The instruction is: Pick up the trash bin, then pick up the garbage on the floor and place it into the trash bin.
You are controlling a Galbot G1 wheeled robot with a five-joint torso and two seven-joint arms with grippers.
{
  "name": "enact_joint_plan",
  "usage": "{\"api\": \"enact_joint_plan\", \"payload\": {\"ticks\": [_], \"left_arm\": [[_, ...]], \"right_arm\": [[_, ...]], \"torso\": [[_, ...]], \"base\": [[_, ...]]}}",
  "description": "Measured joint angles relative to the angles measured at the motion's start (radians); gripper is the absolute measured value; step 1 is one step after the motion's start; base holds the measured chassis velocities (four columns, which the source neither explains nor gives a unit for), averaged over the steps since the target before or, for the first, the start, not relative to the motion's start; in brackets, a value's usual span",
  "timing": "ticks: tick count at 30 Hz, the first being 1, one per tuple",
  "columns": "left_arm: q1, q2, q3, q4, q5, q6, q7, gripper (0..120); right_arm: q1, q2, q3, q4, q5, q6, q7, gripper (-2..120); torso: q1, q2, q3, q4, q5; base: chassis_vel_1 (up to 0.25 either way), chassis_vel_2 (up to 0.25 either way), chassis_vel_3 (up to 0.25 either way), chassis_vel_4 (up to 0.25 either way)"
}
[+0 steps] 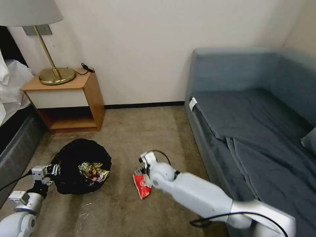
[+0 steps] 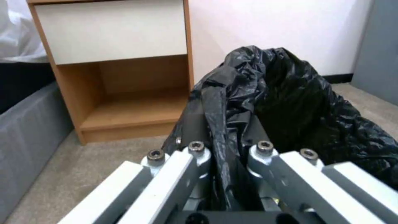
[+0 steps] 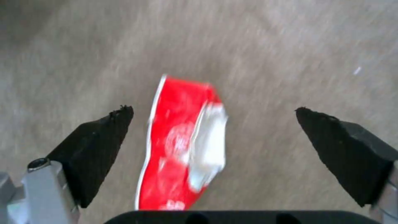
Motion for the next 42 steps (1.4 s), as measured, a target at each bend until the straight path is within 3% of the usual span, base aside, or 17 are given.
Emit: {"api": "enact_joint_plan", "payload": {"ticks": [12,21,28,42], "left_arm": [[-0.009,-0.004,0.007,-0.011,0.008,0.015,-0.001,5],[-0.022,-0.006,0.019,0.001,0.017,0.017,-0.001,5],[-0.028,-0.017,0.026,0.006,0.025,0.017,0.0,5],[-0.02,-0.032,0.02,0.003,0.034,0.019,0.001,5]], "right_arm": [[-0.086,0.035,0.075,-0.156,-0.196,0.088,-0.163,100],[-0.092,0.052,0.097,-0.23,-0.216,0.089,-0.269,100],[-0.089,0.09,0.116,-0.375,-0.287,0.179,-0.392,100],[-0.056,0.119,0.105,-0.506,-0.324,0.272,-0.523,100]], "torso": [[0.0,0.0,0.0,0.0,-0.0001],[0.0,0.0,0.0,0.0001,-0.0001],[0.0,0.0,0.0,0.0,-0.0001],[0.0,0.0,0.0,0.0001,-0.0001]], "base": [[0.0,0.0,0.0,0.0],[0.0,0.0,0.0,0.0],[0.0,0.0,0.0,0.0],[0.0,0.0,0.0,0.0]]}}
